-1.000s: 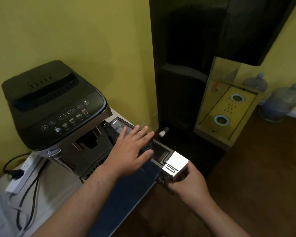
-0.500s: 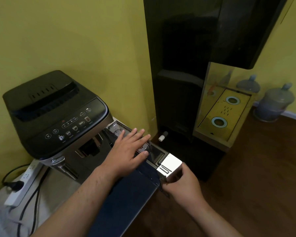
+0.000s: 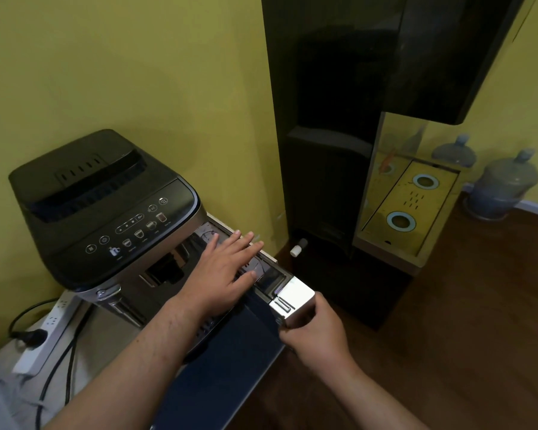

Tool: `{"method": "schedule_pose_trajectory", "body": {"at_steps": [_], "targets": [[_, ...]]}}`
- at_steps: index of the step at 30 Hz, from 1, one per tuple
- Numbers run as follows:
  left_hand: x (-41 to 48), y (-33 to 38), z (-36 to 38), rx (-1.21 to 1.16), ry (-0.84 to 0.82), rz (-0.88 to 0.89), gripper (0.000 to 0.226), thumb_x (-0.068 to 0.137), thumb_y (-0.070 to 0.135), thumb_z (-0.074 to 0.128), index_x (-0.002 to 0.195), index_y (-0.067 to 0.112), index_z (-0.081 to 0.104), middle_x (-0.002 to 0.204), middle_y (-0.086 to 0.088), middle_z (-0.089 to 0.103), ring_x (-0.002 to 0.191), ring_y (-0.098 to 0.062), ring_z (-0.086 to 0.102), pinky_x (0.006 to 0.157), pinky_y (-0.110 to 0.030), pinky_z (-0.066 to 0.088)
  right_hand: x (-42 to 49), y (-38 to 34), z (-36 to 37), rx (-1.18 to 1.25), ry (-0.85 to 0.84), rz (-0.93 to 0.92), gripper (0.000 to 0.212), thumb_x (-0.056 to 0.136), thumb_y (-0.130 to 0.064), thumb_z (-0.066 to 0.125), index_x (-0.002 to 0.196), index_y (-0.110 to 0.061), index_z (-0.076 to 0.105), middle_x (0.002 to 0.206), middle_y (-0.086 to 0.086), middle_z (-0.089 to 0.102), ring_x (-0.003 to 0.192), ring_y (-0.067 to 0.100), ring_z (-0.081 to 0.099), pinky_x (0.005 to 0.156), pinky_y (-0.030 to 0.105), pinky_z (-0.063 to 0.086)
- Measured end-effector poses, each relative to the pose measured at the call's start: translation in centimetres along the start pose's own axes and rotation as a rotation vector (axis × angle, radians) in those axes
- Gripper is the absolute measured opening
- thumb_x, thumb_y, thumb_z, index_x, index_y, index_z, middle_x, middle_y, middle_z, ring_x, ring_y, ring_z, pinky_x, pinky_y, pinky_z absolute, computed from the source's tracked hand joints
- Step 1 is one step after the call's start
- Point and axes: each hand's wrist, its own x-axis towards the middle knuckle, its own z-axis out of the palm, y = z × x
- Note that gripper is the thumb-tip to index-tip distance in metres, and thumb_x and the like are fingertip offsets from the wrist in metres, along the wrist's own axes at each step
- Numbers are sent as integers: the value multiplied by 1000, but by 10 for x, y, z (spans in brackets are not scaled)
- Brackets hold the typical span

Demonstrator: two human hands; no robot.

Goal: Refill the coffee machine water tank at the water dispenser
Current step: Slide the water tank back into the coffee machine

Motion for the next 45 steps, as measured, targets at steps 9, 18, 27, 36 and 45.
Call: {"method": "schedule_pose_trajectory", "body": {"at_steps": [9, 18, 27, 36, 45], "targets": [[3, -6, -4, 15, -22, -48, 71, 83, 48, 18, 152, 34, 23, 163, 5, 14, 150, -9, 1, 122, -41, -7, 8, -2, 15, 39, -26, -2, 54, 70, 1, 81, 104, -31, 54, 99, -14, 61, 84, -5, 57, 56, 4, 48], [8, -17, -5, 44, -19, -94, 69, 85, 42, 19, 153, 34, 19, 164, 5, 11, 151, -10, 0, 122, -41, -3, 20, -3, 28, 42, -27, -12, 54, 69, 0, 82, 99, -34, 53, 98, -14, 62, 84, -4, 58, 55, 6, 49], [6, -17, -5, 7, 12, -188, 61, 94, 44, 17, 154, 31, 17, 164, 7, 9, 149, -6, -2, 122, -37, 6, 35, -8, 42, 38, -11, -32, 53, 66, -2, 83, 88, -38, 52, 97, -14, 62, 84, -4, 59, 60, 7, 49], [-74, -6, -36, -3, 671, -327, 54, 89, 36, 48, 134, 7, 54, 137, -12, 52, 134, -21, 38, 110, -38, 26, 44, -6, 43, -16, -56, -26, 56, 69, -1, 82, 86, -40, 46, 91, -17, 57, 80, -1, 56, 62, 13, 49], [-99, -48, -56, -672, 1028, -992, 73, 84, 44, 69, 143, 13, 41, 138, -6, 54, 125, -24, 52, 101, -35, 43, 54, -8, 33, -47, -147, -38, 47, 72, -4, 82, 107, -23, 56, 96, -8, 63, 85, 3, 60, 60, 11, 49]]}}
